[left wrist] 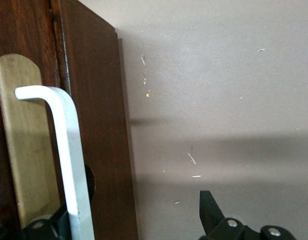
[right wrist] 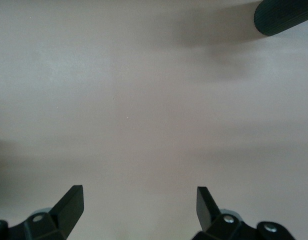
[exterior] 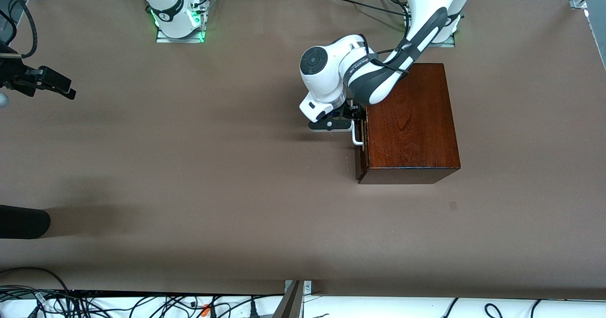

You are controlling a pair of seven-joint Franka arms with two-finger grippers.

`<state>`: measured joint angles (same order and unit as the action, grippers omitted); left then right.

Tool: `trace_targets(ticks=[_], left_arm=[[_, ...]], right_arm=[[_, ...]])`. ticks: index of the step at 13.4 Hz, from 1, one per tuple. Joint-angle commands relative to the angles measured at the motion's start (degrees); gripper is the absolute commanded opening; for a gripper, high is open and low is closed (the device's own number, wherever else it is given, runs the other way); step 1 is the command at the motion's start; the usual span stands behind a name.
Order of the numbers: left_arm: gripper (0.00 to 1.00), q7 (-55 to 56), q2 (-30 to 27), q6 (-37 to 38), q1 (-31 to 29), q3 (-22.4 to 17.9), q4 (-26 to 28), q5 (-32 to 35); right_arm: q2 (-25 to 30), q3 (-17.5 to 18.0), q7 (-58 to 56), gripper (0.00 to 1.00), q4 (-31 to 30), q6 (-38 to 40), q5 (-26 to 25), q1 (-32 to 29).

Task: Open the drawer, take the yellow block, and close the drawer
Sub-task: 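Pull the drawer handle outward with the left gripper to open the drawer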

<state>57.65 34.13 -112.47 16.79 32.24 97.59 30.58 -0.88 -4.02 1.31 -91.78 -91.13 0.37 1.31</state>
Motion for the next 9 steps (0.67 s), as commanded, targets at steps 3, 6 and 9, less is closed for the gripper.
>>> trace_targets(ticks=[3, 6, 9], left_arm=[[1.0, 2.02, 0.41, -3.11, 1.75, 0.81, -0.38, 0.35], [1.0, 2.64, 0.76, -3.46, 3.34, 0.9, -1.69, -1.14], [1.0, 2.56, 0.85, -7.67, 3.43, 0.9, -1.7, -1.23]], right_arm=[[0.27, 0.33, -0.7, 1.0, 0.64, 0.95, -0.02, -0.52], [0.27, 0.33, -0.7, 1.0, 0.55, 0.95, -0.02, -0.52], [0.27, 0.33, -0.7, 1.0, 0.64, 0.95, -0.02, -0.52]])
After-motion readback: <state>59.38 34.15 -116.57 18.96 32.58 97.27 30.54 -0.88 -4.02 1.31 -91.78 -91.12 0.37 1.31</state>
